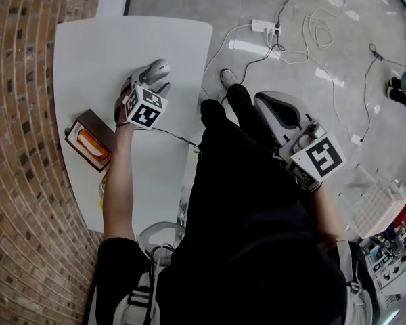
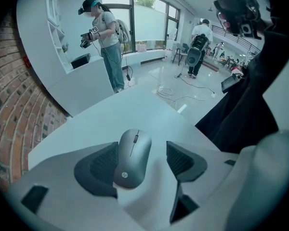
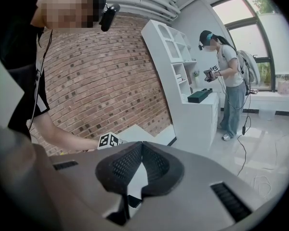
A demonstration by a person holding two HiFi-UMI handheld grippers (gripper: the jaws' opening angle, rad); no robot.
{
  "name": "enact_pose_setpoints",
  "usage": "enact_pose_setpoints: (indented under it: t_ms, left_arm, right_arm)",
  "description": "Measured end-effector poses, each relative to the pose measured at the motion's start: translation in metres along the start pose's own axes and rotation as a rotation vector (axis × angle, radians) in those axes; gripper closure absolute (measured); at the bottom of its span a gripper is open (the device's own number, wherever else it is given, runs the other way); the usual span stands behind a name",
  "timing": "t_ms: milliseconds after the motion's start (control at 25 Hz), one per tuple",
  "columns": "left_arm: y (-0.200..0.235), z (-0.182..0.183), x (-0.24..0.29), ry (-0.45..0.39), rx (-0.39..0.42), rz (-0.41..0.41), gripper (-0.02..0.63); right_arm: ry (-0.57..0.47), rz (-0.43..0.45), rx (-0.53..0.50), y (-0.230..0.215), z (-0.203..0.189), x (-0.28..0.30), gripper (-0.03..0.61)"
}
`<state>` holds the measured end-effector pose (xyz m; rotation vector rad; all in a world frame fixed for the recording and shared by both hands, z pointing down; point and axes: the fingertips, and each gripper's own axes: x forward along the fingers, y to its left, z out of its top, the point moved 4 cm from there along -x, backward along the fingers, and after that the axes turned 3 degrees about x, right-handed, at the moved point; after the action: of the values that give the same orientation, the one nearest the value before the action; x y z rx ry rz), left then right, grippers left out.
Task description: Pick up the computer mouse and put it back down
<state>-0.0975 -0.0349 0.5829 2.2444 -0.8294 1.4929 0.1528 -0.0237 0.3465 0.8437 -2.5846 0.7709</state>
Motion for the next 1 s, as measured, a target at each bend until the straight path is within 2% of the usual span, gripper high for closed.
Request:
enact_pose_setpoints:
  t_ms: [200, 640, 1000]
  left_arm:
    - [0.000, -0.005, 0.012, 0.039, 0.058, -0.017, 0.281]
    - [0.011, -0.012, 0.030, 0.098, 0.083, -0.042, 0.272]
    - [0.016, -0.012, 0.034, 0.126, 0.107, -0.056, 0.273]
  right_arm:
    - [0.008, -0.011, -0.003, -0.001, -0.005, -0.001, 0.561]
    - [0.030, -0.063, 0.009, -0.015, -0.010, -0.009, 0.561]
    - [0.033, -0.059, 0.023, -0.013, -0.012, -0.009, 0.561]
